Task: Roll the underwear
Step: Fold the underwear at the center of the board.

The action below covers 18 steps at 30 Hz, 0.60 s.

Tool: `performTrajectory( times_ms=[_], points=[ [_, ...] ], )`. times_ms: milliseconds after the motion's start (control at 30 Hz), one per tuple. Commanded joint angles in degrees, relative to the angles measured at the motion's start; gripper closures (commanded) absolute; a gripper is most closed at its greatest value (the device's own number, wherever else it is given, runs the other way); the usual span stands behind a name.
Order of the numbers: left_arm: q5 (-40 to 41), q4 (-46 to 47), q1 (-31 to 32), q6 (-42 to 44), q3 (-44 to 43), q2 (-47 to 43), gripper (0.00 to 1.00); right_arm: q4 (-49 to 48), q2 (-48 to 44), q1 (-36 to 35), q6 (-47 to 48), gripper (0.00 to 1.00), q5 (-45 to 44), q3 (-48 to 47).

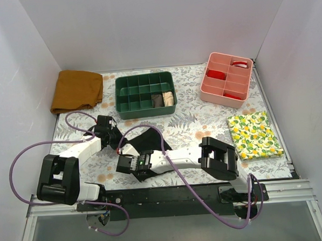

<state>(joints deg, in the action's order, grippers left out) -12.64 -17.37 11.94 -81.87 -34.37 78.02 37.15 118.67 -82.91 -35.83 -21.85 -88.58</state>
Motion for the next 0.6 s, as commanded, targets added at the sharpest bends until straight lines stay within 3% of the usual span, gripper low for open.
performTrajectory(
  times_ms=[0, 333, 567],
  points=[
    [0.34, -2.23, -0.34, 0.04, -0.26, -4.89, 1.0, -3.12, -5.98, 0.03, 0.15, 0.98, -1.01, 4.01],
    [2.54, -7.59, -0.26, -1.28, -0.87, -12.98, 1.0, -20.88, -22.42, 4.16, 4.02, 0.99, 12.16, 24.39],
    [2.27, -12.33, -0.08, -0.22, -0.43, -13.15, 1.0, -28.53, -28.14, 6.18, 5.51, 0.98, 21.49, 31.35]
  ],
)
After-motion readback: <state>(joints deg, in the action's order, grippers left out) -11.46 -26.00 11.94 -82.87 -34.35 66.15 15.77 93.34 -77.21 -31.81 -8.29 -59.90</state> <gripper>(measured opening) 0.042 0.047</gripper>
